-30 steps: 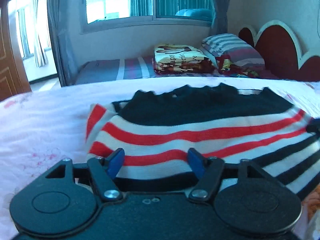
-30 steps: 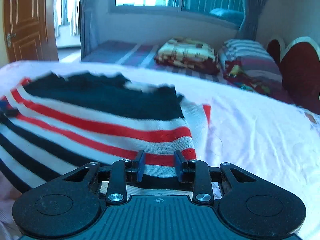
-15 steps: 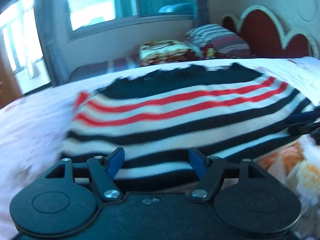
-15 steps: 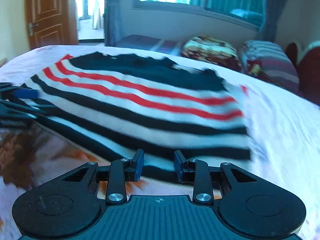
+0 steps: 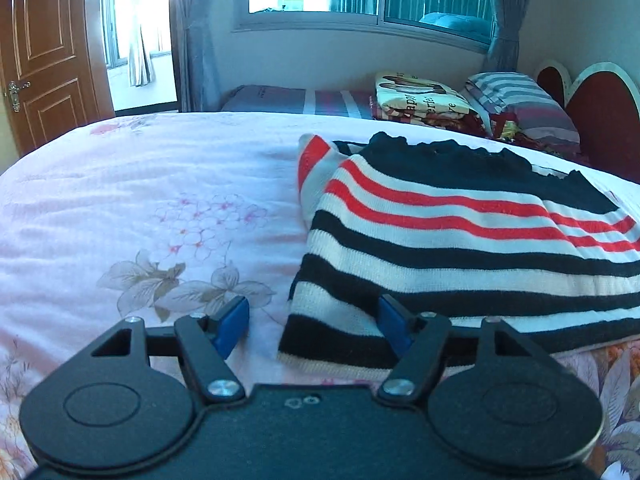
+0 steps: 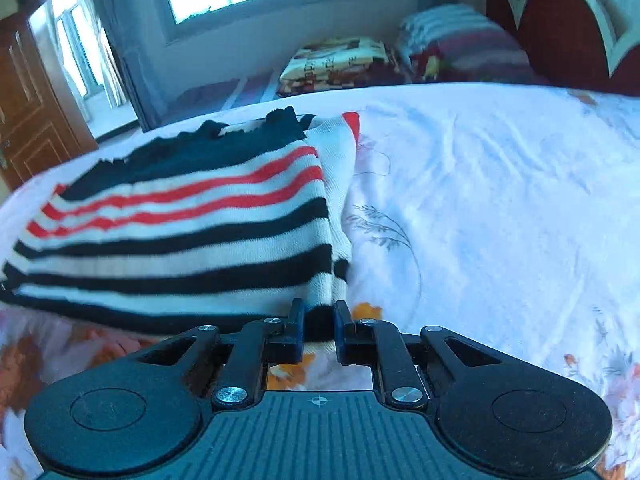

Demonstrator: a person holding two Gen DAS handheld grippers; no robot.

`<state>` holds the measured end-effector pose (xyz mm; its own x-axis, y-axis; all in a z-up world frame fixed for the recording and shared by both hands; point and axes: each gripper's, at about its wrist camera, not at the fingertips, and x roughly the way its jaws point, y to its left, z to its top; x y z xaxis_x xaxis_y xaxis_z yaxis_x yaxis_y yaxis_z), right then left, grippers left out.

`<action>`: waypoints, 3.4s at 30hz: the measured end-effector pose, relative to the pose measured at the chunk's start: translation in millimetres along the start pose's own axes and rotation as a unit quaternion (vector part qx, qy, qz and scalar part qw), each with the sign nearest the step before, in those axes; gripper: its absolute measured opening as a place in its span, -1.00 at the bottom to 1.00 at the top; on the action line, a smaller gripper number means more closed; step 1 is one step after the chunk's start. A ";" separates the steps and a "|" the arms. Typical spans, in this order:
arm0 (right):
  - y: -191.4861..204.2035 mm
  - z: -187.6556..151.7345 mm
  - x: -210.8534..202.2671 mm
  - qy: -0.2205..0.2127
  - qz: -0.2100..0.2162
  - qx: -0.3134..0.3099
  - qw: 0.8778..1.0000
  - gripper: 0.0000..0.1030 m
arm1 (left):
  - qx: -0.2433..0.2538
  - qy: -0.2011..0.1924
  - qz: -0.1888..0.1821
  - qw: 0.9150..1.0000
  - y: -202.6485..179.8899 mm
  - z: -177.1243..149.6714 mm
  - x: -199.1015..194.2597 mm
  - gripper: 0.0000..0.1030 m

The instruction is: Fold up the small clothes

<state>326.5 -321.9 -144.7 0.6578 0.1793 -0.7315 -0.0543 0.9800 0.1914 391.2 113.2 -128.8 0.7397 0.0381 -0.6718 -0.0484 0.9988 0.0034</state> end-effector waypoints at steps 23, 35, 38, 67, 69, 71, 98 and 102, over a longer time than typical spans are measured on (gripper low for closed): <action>38.5 4.8 -12.6 -0.025 -0.030 -0.079 0.996 -0.73 | 0.018 0.012 0.031 0.999 3.2 -1.0 -4.3 0.45; 34.4 4.5 -25.7 -0.010 -0.048 -0.070 0.996 -0.73 | -0.084 0.020 0.004 0.996 44.6 2.2 -30.0 0.41; 32.9 6.3 -37.4 -0.023 -0.040 -0.057 0.997 -0.73 | -0.163 0.013 -0.049 0.985 60.3 -6.7 -46.9 0.37; 97.7 62.2 20.2 -0.028 0.065 -0.014 0.997 -0.73 | -0.412 -0.005 -0.172 0.895 55.8 -21.9 37.7 -0.64; 112.1 66.3 29.6 -0.027 0.076 -0.030 0.996 -0.73 | -0.415 -0.015 -0.180 0.892 57.6 -24.9 39.5 -0.64; 126.7 69.9 40.0 -0.026 0.088 -0.044 0.995 -0.73 | -0.412 -0.016 -0.175 0.894 55.3 -23.9 38.8 -0.64; 167.8 53.0 91.0 -0.008 0.073 -0.110 0.991 -0.97 | -0.398 -0.018 -0.180 0.899 53.3 -25.8 37.0 -0.64; 164.0 53.5 93.4 -0.008 0.075 -0.093 0.993 -0.98 | -0.400 -0.018 -0.182 0.898 55.0 -25.2 37.7 -0.64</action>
<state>419.2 -149.0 -146.6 0.6440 0.3247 -0.6927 -0.2895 0.9416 0.1723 399.5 168.8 -172.6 0.8245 -0.2708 -0.4969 -0.2559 0.6047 -0.7542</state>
